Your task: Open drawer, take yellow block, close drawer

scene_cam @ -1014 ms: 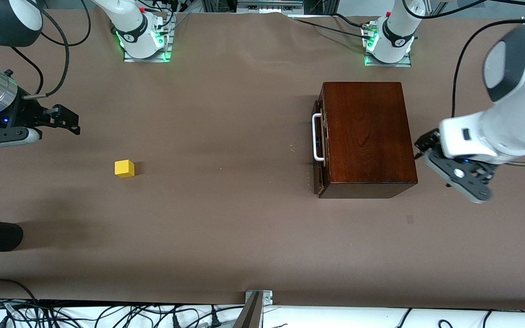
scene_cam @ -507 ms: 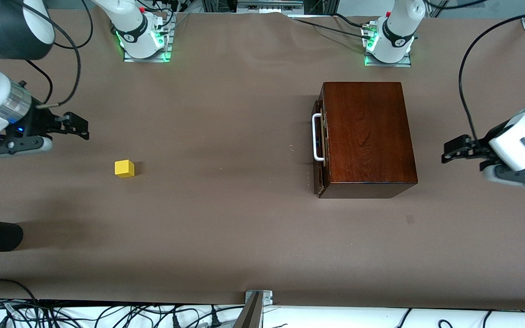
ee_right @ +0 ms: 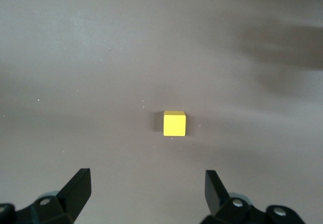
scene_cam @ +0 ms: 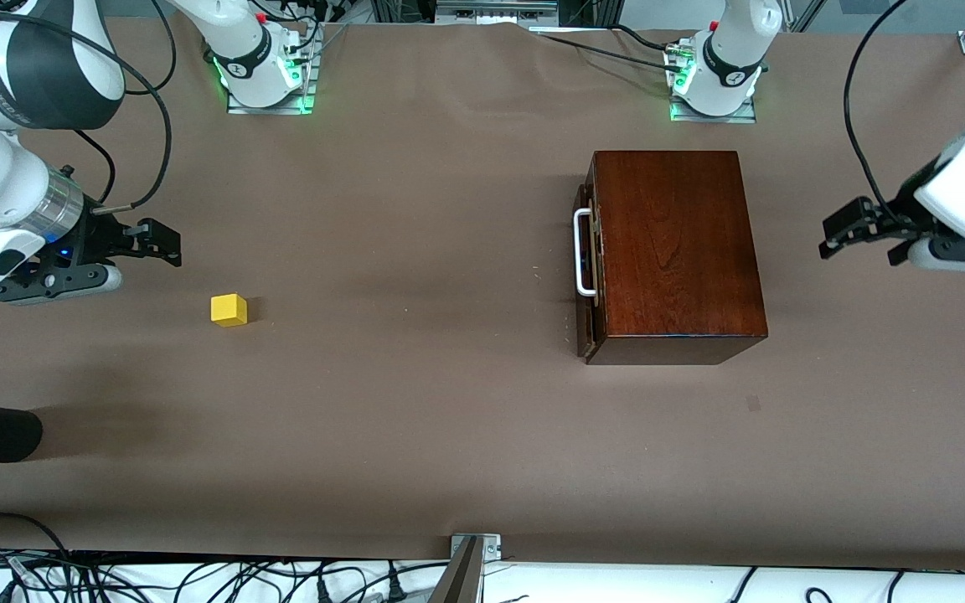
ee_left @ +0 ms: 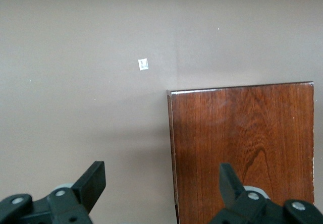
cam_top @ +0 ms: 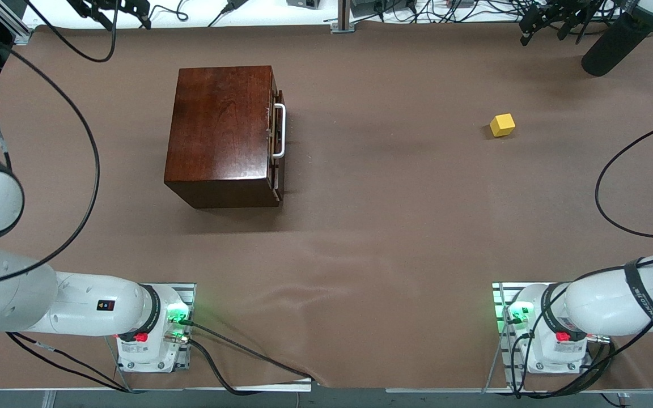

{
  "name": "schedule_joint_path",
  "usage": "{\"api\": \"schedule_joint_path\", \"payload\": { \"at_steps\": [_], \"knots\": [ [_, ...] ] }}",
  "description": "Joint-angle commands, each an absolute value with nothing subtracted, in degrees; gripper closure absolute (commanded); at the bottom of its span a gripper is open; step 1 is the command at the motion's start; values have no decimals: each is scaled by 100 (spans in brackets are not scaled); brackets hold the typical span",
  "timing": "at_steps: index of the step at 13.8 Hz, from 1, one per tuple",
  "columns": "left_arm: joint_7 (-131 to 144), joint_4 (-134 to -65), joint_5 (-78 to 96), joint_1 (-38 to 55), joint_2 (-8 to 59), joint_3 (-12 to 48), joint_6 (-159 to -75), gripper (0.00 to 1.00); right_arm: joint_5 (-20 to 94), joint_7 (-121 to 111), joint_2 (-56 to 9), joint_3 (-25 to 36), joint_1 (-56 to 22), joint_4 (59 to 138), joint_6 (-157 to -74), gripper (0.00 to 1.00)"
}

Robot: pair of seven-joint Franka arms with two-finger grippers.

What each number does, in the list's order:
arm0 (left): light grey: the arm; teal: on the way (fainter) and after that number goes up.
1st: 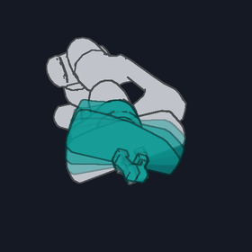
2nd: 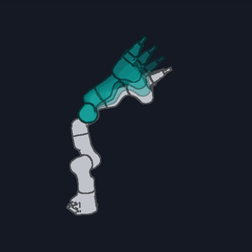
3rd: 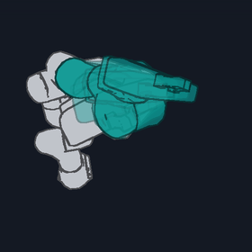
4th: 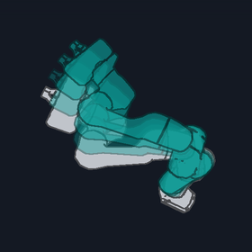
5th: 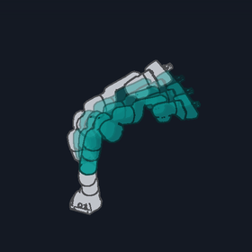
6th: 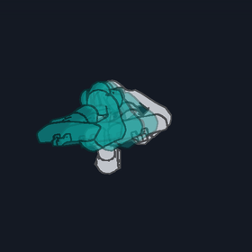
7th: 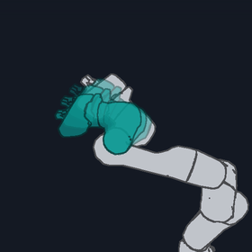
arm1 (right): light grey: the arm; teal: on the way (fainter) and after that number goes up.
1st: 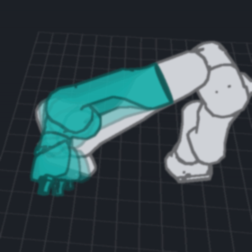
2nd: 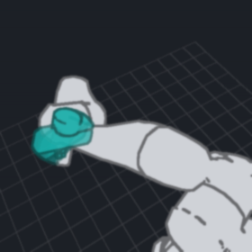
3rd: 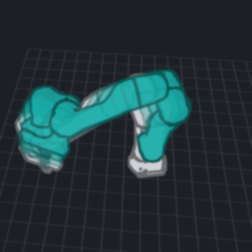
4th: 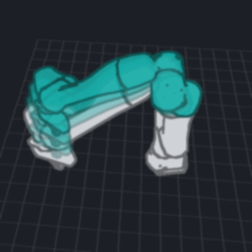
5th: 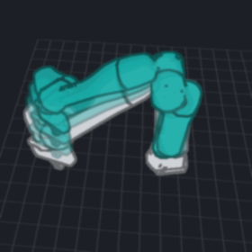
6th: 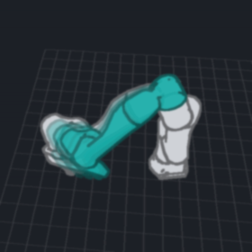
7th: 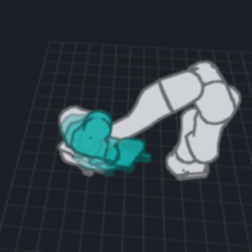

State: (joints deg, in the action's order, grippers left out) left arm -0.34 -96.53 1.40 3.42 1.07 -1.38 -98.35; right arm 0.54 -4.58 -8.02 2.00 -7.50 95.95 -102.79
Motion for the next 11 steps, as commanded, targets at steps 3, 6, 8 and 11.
{"api": "schedule_joint_path", "payload": {
  "at_steps": [3, 6, 8, 11],
  "knots": [
    [44, -10037, -9, 308, -185, -62, -10002, 0, -18, -369, -826, 202, -773, 9475, -10222, 0],
    [53, -10046, -9, 325, -220, -131, -9871, 0, -26, -369, -826, 202, -774, 9475, -10222, 0],
    [53, -10046, -17, 360, -237, -132, -9861, 0, -26, -369, -826, 202, -773, 9475, -10213, 0],
    [53, -10046, -18, 396, -229, -158, -9844, 0, -26, -369, -826, 202, -773, 9475, -10213, 0]
  ]
}}
